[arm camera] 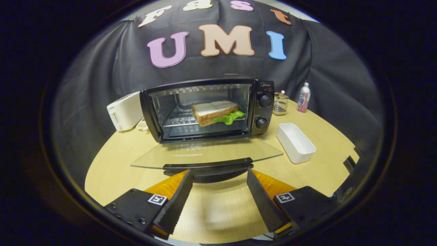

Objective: Open the toaster oven, put the food inside, and close the toaster oven door.

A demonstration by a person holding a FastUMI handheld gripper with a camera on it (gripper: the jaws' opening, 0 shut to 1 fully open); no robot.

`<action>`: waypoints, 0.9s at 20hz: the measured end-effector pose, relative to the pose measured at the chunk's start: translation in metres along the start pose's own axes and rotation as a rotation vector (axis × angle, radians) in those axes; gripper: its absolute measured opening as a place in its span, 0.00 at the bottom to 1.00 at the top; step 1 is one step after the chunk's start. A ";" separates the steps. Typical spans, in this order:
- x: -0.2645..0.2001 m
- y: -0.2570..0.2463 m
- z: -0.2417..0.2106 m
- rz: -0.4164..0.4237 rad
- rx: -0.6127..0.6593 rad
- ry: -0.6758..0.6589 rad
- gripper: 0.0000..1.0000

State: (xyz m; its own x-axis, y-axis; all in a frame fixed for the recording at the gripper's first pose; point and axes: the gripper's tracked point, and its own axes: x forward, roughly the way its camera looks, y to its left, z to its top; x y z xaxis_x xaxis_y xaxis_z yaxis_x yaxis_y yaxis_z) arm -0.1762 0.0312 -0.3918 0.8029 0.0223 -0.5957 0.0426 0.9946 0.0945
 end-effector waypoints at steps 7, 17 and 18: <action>0.000 0.003 0.032 0.027 0.094 -0.081 0.99; 0.026 0.029 0.108 0.041 0.152 -0.225 1.00; 0.028 0.030 0.117 0.045 0.163 -0.243 1.00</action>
State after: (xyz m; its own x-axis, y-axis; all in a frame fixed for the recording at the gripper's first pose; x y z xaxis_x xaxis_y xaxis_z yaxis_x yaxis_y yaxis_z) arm -0.0829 0.0496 -0.3127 0.9241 0.0219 -0.3815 0.0826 0.9633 0.2555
